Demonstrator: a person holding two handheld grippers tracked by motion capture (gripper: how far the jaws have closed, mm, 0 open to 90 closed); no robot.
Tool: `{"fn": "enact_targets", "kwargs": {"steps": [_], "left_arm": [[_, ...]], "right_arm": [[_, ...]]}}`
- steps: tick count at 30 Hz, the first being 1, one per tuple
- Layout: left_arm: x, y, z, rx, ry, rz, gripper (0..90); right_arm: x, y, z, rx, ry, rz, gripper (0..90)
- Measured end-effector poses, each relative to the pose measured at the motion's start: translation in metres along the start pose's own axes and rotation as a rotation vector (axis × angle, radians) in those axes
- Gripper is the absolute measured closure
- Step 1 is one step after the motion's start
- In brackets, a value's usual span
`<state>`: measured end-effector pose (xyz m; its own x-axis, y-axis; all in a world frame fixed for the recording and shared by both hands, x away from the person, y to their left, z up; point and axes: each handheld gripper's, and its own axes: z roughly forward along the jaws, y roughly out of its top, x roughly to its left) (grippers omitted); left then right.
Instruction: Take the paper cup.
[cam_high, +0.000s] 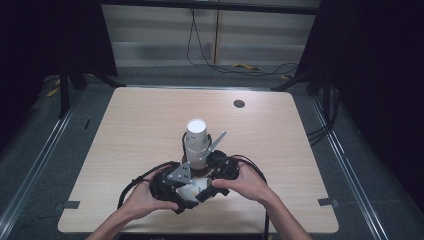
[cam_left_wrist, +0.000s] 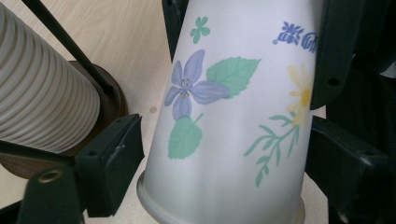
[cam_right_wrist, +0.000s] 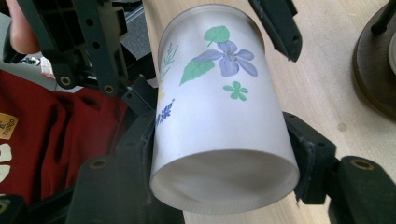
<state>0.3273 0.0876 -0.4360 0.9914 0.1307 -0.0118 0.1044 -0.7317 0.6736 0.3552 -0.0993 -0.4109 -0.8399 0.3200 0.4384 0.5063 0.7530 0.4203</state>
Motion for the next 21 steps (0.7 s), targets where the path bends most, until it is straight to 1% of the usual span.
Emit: {"fn": "enact_targets", "kwargs": {"steps": [2,3,5,7,10,12,14,17,18,19,20,21], "left_arm": [[0.001,0.0,-0.001,-0.006,-0.001,0.001,16.1],[0.001,-0.001,-0.001,-0.008,0.003,-0.006,16.0],[0.002,-0.001,-0.002,-0.02,0.001,-0.01,16.0],[0.003,-0.003,-0.003,-0.025,0.003,-0.008,15.9],[0.003,-0.004,-0.003,-0.04,0.003,-0.018,15.9],[0.004,-0.004,-0.004,-0.063,0.003,-0.023,15.9],[0.006,-0.004,-0.006,-0.065,0.001,-0.018,15.8],[0.006,-0.006,-0.009,-0.067,0.001,-0.022,15.8],[0.008,-0.008,-0.012,-0.087,0.004,-0.028,15.8],[0.008,-0.008,-0.012,-0.087,0.004,-0.028,15.8],[0.01,-0.01,-0.015,-0.11,0.007,-0.037,15.8],[0.011,-0.011,-0.017,-0.111,0.009,-0.048,15.8]], "right_arm": [[0.0,0.0,-0.001,-0.001,-0.004,0.002,36.4],[0.0,0.0,-0.001,-0.003,-0.004,0.002,36.4],[0.0,0.0,-0.002,-0.014,-0.009,-0.007,36.5],[0.0,-0.001,-0.003,-0.017,-0.015,-0.001,36.5],[0.0,-0.001,-0.004,-0.014,-0.02,0.004,36.6],[0.0,-0.001,-0.004,-0.016,-0.025,0.006,36.6],[0.0,0.0,-0.004,-0.022,-0.033,-0.004,36.6],[0.0,0.0,-0.004,-0.019,-0.039,0.004,36.7],[0.0,0.0,-0.004,-0.015,-0.042,0.005,36.7],[0.0,0.0,-0.004,-0.015,-0.042,0.005,36.7],[-0.001,0.001,-0.003,-0.016,-0.045,0.007,36.7],[-0.001,0.001,-0.003,-0.018,-0.046,0.007,36.7]]}}
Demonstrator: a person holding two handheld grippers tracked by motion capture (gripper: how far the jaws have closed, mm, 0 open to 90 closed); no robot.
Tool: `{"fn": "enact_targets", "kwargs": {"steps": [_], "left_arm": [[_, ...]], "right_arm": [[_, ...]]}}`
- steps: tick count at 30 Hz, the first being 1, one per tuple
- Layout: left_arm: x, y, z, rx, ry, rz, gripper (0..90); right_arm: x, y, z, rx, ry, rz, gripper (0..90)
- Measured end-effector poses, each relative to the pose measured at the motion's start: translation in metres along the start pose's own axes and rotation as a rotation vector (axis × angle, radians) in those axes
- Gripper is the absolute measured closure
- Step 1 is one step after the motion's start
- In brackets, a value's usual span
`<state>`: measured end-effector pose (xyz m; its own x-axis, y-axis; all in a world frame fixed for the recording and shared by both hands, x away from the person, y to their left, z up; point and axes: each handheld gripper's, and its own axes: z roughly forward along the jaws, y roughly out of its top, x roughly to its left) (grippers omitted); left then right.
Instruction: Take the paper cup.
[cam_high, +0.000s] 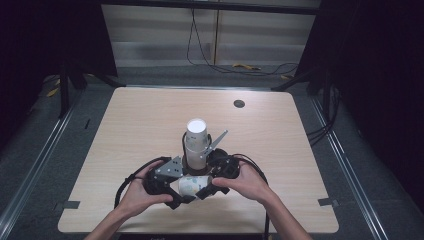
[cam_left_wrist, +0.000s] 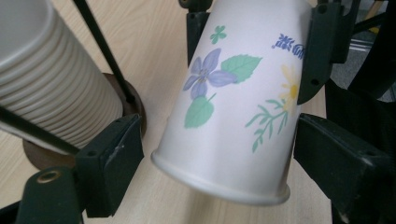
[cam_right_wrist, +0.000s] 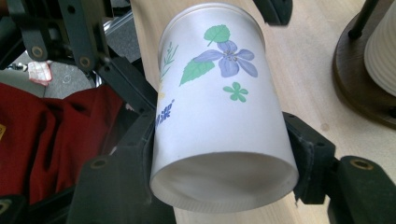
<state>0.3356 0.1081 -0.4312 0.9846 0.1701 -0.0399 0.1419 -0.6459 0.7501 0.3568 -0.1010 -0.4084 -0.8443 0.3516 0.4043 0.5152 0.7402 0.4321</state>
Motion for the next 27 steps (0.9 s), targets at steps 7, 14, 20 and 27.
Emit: {"fn": "enact_targets", "kwargs": {"steps": [7,14,20,27], "left_arm": [[0.006,-0.004,-0.008,-0.052,0.007,-0.033,15.9],[0.009,-0.004,-0.012,-0.111,0.026,-0.067,16.0],[0.011,-0.007,-0.018,-0.151,0.063,-0.104,16.0],[0.017,-0.015,-0.025,-0.204,0.067,-0.164,16.0]], "right_arm": [[0.001,-0.003,-0.002,-0.027,-0.012,0.011,36.7],[-0.002,-0.011,-0.007,-0.064,-0.016,0.022,36.7],[-0.005,-0.02,-0.008,-0.095,-0.015,0.037,36.7],[-0.007,-0.026,-0.009,-0.133,-0.019,0.048,36.6]]}}
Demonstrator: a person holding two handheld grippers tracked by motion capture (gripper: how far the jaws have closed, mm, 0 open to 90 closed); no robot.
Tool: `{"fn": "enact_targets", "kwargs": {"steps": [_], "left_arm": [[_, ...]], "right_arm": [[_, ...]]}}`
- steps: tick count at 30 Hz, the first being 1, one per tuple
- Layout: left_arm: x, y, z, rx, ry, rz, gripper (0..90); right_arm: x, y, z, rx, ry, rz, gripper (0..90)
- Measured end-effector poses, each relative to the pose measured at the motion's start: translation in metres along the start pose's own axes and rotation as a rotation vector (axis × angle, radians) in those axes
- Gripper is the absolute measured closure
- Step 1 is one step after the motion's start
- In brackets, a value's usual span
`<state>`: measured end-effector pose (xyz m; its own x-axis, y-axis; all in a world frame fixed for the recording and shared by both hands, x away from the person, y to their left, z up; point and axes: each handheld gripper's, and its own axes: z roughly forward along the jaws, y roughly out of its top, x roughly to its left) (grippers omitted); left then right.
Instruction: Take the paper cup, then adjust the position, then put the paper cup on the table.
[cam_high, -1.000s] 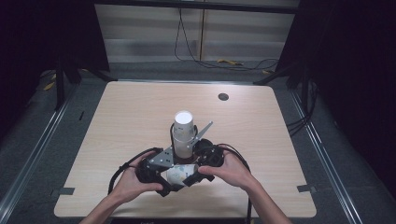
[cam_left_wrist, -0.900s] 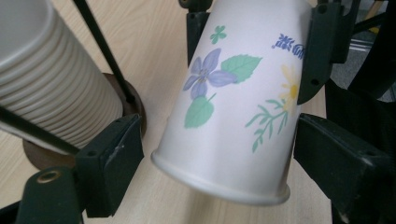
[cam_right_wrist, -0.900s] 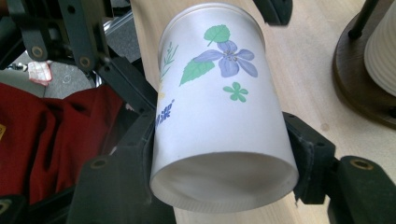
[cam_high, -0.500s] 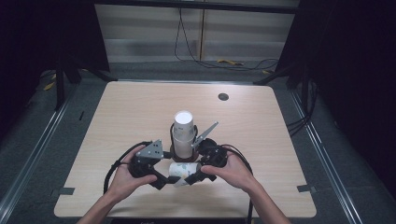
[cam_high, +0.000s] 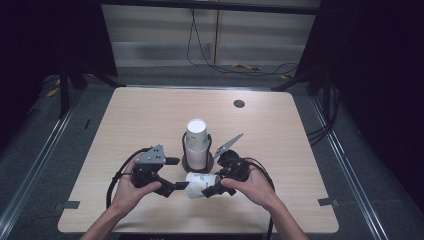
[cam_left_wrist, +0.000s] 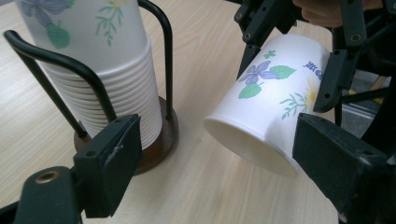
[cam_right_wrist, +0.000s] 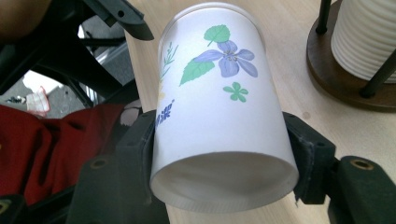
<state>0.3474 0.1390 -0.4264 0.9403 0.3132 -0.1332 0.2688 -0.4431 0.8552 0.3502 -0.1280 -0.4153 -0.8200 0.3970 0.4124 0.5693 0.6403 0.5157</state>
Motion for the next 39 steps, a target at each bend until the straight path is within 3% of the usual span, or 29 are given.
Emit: {"fn": "enact_targets", "kwargs": {"steps": [4,8,15,19,25,27,33,39], "left_arm": [[0.004,0.0,-0.005,-0.02,-0.035,-0.04,16.0],[0.006,0.0,-0.006,-0.042,-0.035,-0.058,15.7],[0.005,0.001,-0.007,-0.05,-0.043,-0.046,15.8],[0.005,0.006,-0.015,-0.079,-0.013,-0.015,15.8],[0.008,0.004,-0.024,-0.111,0.006,-0.032,15.7],[0.009,0.002,-0.023,-0.12,-0.018,-0.049,15.7],[0.007,0.001,-0.018,-0.131,-0.031,-0.064,15.7],[0.006,0.001,-0.016,-0.126,-0.035,-0.051,15.7]], "right_arm": [[0.001,-0.002,-0.001,-0.005,-0.005,0.007,36.6],[0.001,-0.006,-0.001,-0.023,0.001,0.004,36.5],[0.002,-0.009,-0.002,-0.087,0.0,-0.024,36.6],[0.004,-0.007,-0.001,-0.126,0.007,-0.036,36.6],[0.004,-0.008,-0.001,-0.173,0.0,-0.054,36.7],[0.003,-0.009,-0.002,-0.197,0.0,-0.052,36.8],[0.0,-0.014,-0.002,-0.221,-0.008,-0.054,36.8],[0.0,-0.015,-0.004,-0.238,-0.016,-0.07,36.9]]}}
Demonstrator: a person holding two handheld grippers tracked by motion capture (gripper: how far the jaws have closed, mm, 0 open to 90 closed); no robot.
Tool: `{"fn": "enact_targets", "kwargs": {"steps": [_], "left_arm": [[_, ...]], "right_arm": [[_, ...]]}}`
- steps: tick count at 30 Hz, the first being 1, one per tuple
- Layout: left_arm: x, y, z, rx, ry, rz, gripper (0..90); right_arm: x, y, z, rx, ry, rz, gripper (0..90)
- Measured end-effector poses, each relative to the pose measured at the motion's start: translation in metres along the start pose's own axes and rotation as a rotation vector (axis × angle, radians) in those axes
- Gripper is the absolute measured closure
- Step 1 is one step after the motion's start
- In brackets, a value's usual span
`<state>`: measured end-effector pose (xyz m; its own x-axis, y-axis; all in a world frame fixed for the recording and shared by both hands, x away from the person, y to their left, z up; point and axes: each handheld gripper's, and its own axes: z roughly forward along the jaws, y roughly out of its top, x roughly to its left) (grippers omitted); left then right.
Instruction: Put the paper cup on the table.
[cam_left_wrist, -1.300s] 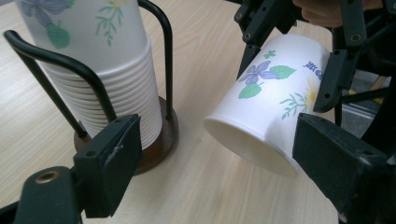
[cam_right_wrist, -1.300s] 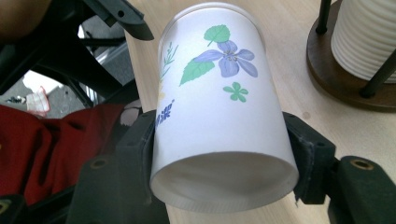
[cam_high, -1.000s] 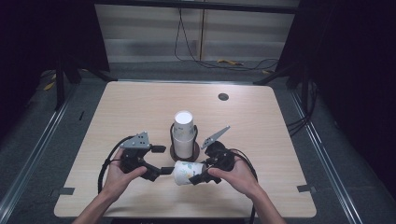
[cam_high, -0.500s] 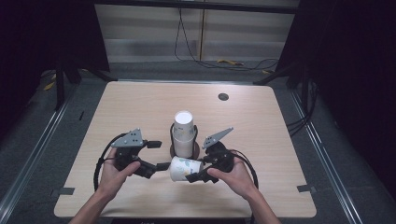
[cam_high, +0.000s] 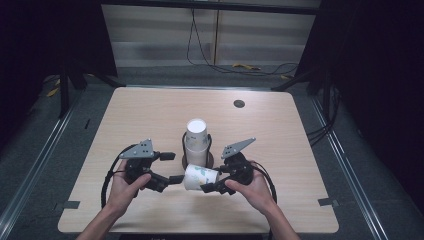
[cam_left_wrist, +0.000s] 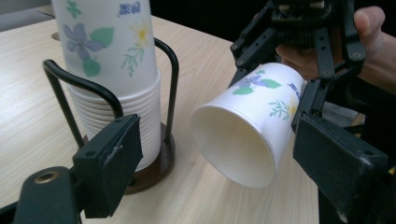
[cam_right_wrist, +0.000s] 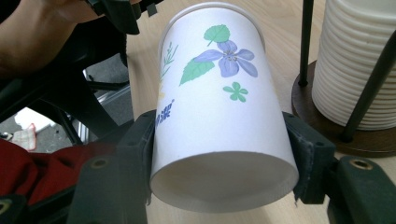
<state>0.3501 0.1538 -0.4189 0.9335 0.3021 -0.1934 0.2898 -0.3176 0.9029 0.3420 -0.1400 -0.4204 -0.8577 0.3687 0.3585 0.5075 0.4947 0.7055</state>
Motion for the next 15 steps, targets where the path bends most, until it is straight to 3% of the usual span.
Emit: {"fn": "enact_targets", "kwargs": {"steps": [15], "left_arm": [[0.0017,0.0002,-0.0047,-0.025,-0.005,-0.04,15.7]], "right_arm": [[0.0025,0.0016,-0.0013,-0.055,0.017,-0.04,37.0]]}}
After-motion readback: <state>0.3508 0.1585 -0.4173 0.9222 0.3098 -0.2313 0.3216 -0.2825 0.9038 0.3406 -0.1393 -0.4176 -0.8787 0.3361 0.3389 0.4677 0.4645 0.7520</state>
